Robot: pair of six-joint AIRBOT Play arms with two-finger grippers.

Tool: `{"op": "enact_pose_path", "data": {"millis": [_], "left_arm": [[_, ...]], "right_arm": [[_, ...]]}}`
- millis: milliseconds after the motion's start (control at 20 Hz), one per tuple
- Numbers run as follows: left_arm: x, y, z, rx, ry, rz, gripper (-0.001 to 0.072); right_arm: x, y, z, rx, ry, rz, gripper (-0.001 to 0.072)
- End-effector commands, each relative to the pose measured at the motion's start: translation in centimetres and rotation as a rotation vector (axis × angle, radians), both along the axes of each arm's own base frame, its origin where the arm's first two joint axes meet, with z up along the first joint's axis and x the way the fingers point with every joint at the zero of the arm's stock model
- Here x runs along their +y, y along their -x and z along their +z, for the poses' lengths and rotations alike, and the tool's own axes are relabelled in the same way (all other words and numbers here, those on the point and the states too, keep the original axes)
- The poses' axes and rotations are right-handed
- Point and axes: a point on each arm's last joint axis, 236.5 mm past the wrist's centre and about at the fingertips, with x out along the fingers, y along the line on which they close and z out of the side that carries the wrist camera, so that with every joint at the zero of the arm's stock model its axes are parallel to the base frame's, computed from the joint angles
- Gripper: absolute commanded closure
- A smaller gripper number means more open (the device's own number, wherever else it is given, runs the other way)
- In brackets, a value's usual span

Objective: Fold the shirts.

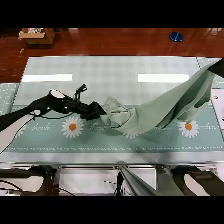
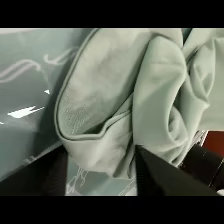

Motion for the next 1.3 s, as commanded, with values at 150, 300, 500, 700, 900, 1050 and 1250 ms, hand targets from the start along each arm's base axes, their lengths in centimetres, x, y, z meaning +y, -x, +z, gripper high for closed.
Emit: {"op": "enact_pose_path", "data": {"millis": [150, 300, 500, 700, 900, 1050, 1250], "left_arm": [[-0.7, -0.6, -1.0, -0.005, -0.015, 0.030, 0.0332], [-0.6, -1.3, -1.1, -0.018, -0.021, 0.054, 0.0521], [-0.8, -0.8, -0.6, -0.022, -0.004, 0.026, 0.0674], [-0.7, -1.4, 7.2, -0.225, 0.078, -0.027, 0.0675], [5.4, -3.1, 25.8, -0.718, 0.144, 0.121, 0.0675], [14.6, -1.2, 38.4, -1.053, 0.040, 0.412, 0.0675], [20.6, 4.9, 45.3, -1.263, -0.262, 0.622, 0.0675]], "right_arm": [[0.0, 0.0, 0.0, -0.001, -0.001, -0.001, 0.0687], [0.0, 0.0, 0.0, -0.001, -0.001, -0.001, 0.0686], [0.0, 0.0, 0.0, -0.001, 0.000, 0.001, 0.0687], [0.0, 0.1, 0.2, -0.014, 0.023, 0.031, 0.0686], [-0.2, 0.7, 3.3, -0.125, 0.032, 0.028, 0.0686], [-1.5, 1.7, 7.5, -0.266, 0.067, -0.017, 0.0687], [-4.3, 3.8, 12.4, -0.420, 0.145, -0.112, 0.0687]]}}
